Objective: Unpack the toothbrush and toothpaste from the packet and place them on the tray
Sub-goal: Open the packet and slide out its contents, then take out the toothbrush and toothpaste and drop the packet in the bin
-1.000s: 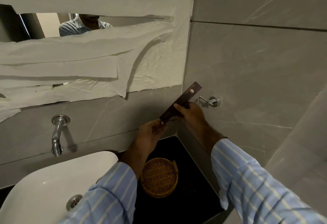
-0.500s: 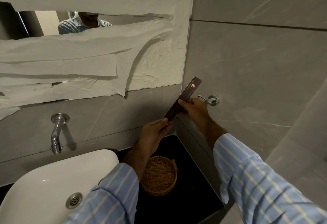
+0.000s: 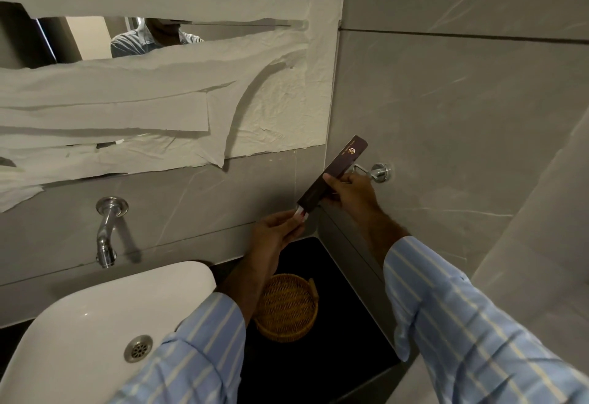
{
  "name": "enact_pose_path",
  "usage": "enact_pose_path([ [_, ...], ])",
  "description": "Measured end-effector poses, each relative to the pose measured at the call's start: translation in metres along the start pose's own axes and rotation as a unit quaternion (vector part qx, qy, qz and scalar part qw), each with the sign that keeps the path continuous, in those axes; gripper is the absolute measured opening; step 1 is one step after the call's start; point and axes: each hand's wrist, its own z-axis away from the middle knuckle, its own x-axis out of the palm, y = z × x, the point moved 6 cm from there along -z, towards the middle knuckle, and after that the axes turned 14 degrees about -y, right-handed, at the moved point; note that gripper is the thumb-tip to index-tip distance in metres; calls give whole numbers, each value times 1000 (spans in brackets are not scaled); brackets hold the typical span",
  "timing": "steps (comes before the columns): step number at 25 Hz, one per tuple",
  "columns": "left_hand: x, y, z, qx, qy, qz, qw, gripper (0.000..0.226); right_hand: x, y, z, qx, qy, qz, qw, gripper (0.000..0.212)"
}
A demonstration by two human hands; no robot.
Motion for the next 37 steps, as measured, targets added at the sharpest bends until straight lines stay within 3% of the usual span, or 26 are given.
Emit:
enact_pose_path([
  [2, 1, 9, 6, 18, 19, -126, 992, 22, 3, 4, 4, 13, -9, -2, 1000, 32],
  [5, -1, 24, 14, 54, 38, -305, 950, 23, 2, 8, 6, 21, -14, -17, 1000, 31],
  [8, -11, 27, 27, 59, 52, -363, 928, 24, -9, 1, 7, 0, 9, -18, 1000, 26],
  [15, -58, 11, 43, 49, 78, -167, 982, 17, -34, -14, 15, -30, 102, -20, 994, 23],
  [18, -70, 15, 37, 42, 100, -36, 993, 11, -35, -11, 22, -15, 110, -14, 994, 26],
  [22, -65, 4, 23, -40, 52, 68, 996, 13, -26, 5, 40, 38, 72, 7, 997, 18],
  [28, -28, -50, 29, -149, 24, 81, 985, 21, -16, 56, 99, 177, 49, -14, 983, 10],
  [33, -3, -121, 59, -227, -32, 49, 972, 26, -37, 115, 167, 302, 56, -32, 951, 22],
  [37, 13, -189, 85, -305, -27, 40, 951, 29, -61, 166, 236, 387, 64, -73, 917, 18],
])
